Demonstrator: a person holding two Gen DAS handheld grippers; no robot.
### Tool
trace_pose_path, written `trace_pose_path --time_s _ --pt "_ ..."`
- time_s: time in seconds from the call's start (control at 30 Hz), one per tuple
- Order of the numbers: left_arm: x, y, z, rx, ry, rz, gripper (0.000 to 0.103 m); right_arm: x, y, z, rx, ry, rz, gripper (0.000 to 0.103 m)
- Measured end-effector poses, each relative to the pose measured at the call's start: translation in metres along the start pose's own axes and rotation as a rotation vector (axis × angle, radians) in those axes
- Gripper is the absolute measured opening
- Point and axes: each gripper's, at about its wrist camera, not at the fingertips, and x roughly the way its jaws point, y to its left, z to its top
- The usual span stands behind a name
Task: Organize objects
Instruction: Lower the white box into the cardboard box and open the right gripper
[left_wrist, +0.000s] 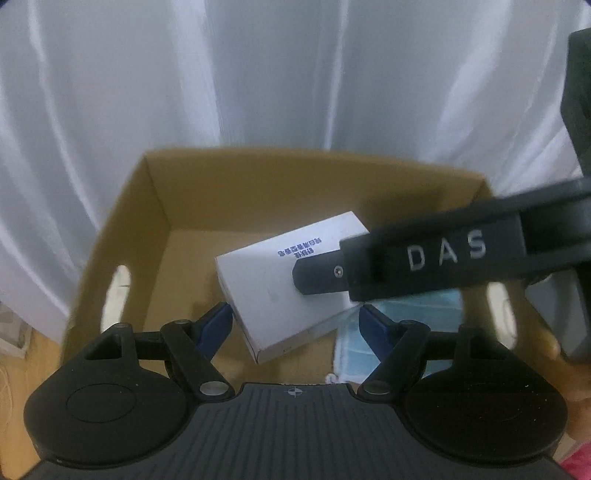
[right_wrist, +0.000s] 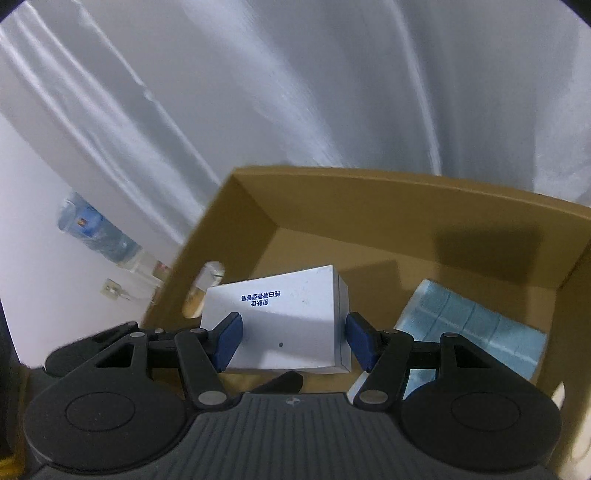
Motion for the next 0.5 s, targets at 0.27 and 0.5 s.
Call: trace_pose_path --time_s 0.27,0.5 --pt "0.059 0.017 0.02 0.01 0.144 0.014 0.075 0.055 -0.034 0.02 0.08 0.071 -0.001 0.066" --pt "0.095 0.035 0.023 -0.06 0.236 -0.017 0.074 0.086 -0.055 0.02 0.119 0.093 -0.006 0.065"
